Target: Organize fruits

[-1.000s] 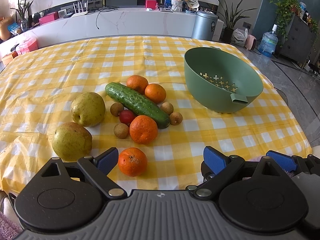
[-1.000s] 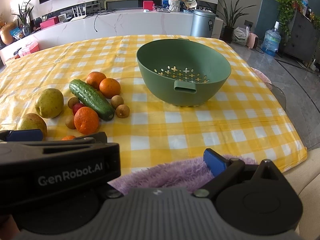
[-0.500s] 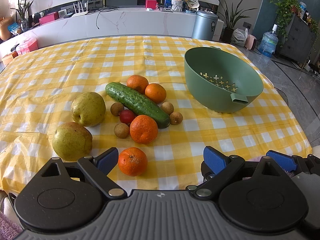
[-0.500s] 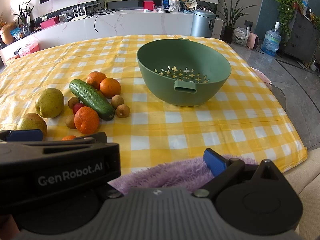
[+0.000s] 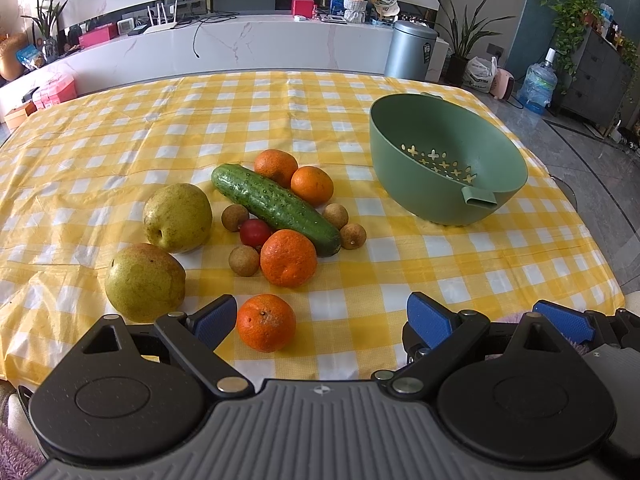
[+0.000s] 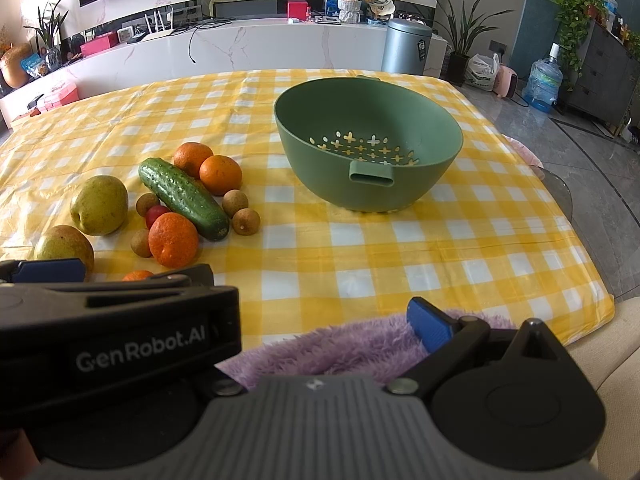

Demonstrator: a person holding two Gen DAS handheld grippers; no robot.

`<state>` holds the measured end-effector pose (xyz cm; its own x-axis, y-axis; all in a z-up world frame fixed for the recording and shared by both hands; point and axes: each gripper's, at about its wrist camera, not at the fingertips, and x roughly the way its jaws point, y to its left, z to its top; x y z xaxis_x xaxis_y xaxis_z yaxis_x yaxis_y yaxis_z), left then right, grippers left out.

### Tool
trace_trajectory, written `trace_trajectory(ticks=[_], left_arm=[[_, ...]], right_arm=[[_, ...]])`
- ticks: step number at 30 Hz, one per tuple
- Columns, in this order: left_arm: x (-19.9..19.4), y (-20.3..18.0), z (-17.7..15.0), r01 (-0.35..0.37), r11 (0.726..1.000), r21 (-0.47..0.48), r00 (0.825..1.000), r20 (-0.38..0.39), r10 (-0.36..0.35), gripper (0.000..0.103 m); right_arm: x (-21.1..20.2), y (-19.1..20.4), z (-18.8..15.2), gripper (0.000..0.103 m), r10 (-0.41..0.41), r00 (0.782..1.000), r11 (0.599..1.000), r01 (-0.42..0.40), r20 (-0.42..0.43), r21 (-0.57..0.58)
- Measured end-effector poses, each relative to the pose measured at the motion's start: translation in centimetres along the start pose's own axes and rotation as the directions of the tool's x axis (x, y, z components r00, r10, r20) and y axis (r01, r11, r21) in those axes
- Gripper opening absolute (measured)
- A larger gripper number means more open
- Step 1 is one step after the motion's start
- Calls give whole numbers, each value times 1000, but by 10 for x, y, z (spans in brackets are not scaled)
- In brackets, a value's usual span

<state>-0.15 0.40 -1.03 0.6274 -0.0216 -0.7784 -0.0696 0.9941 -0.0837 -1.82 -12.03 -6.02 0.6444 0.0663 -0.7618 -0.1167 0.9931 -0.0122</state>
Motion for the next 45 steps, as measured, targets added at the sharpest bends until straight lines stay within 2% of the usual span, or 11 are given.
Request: trace_trajectory(ticks=[12, 20, 23, 27, 30, 32, 33, 35, 39, 42, 45], left_arm=[[-6, 4, -1, 4, 1000, -22, 1000, 21, -3, 103], [-29, 30, 6, -11, 999, -47, 996, 83, 15, 103], [-40, 62, 12, -9, 994, -110, 994, 106, 21, 103], [-44, 113, 13, -33, 973, -229, 993, 99, 57, 103], [-42, 140, 7, -37, 967, -252, 996, 74, 57, 103], [-39, 149, 2, -22, 971, -239, 997, 60, 37, 103], [-38, 152, -2, -13, 974, -227, 998, 52, 25, 103], [-35, 154, -9, 14, 981, -193, 999, 41, -6, 103], [-25, 148, -18, 79, 989, -121, 997, 20, -77, 103], [-20, 145, -21, 113, 988, -105, 993, -9, -114, 103], [-17, 149, -21, 131, 985, -115, 991, -15, -133, 103]], right_arm=[[-4, 6, 1, 94, -26, 1000, 999, 26, 15, -30], [-22, 22, 3, 94, -31, 992, 995, 43, 125, -91], [-35, 30, 5, 94, -30, 970, 993, 56, 240, -104], [-52, 46, 6, 94, -64, 908, 977, 142, 414, -161], [-57, 59, 8, 93, -46, 884, 963, 162, 465, -214], [-55, 68, 9, 81, -34, 886, 953, 169, 463, -252], [-54, 71, 10, 78, -27, 890, 950, 165, 455, -266], [-47, 74, 10, 65, 4, 905, 946, 134, 424, -296], [-37, 69, 14, 52, 64, 934, 954, 46, 351, -297], [-29, 66, 17, 36, 119, 953, 959, -38, 278, -282], [-22, 61, 20, 25, 206, 957, 962, -159, 206, -223]])
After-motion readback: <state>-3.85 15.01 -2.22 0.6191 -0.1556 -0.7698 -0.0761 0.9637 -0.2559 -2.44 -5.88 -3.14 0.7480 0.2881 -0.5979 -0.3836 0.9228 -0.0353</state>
